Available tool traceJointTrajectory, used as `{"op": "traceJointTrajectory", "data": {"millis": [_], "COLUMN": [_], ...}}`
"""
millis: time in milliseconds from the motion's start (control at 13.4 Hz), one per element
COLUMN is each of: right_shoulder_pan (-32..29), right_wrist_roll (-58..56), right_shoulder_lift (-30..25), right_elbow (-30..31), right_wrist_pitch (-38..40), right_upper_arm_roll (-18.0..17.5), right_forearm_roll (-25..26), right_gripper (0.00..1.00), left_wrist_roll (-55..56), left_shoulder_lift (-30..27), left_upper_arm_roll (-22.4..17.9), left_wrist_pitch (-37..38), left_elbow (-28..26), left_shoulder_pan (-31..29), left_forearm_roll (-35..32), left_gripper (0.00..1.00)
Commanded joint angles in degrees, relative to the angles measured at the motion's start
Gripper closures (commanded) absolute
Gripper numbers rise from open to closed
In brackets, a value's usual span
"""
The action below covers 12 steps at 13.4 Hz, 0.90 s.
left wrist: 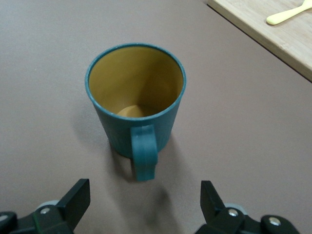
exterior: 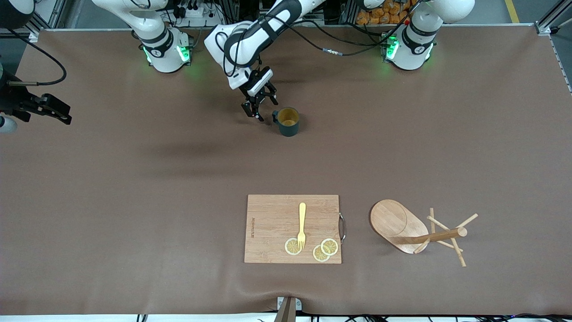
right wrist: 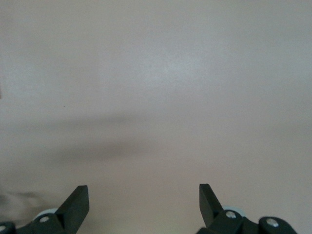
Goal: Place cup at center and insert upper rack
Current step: 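Lower the left gripper over the mug handle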
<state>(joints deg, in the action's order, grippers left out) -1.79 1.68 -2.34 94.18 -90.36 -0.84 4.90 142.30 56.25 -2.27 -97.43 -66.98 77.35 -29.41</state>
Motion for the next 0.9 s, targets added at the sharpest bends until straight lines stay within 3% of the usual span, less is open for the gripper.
{"op": "traceJointTrajectory", "data": {"millis": [0, 524, 823], "right_shoulder_pan": [-0.1, -0.3, -0.2], "right_wrist_roll": [0.7, 0.7, 0.8], "right_shoulder_lift": [0.5, 0.6, 0.6], "right_elbow": [-0.9, -0.8, -0.8], "right_wrist_pitch": [0.0, -0.2, -0.3], "right_upper_arm_roll": [0.0, 0.0, 0.0], "right_forearm_roll": [0.3, 0.3, 0.2], "right_gripper": [0.0, 0.0, 0.0], "left_wrist_roll": [0.6, 3.9, 3.9], "left_shoulder_lift": [1.8, 2.0, 1.9], "left_upper_arm_roll": [-0.8, -2.4, -4.2], "left_wrist_pitch": [1.5, 3.6, 3.6], "left_elbow": [1.8, 1.7, 1.7], "left_shoulder_pan": [1.0, 0.6, 0.5], "left_forearm_roll": [-0.2, 4.4, 7.3], "left_gripper": [0.0, 0.0, 0.09]}}
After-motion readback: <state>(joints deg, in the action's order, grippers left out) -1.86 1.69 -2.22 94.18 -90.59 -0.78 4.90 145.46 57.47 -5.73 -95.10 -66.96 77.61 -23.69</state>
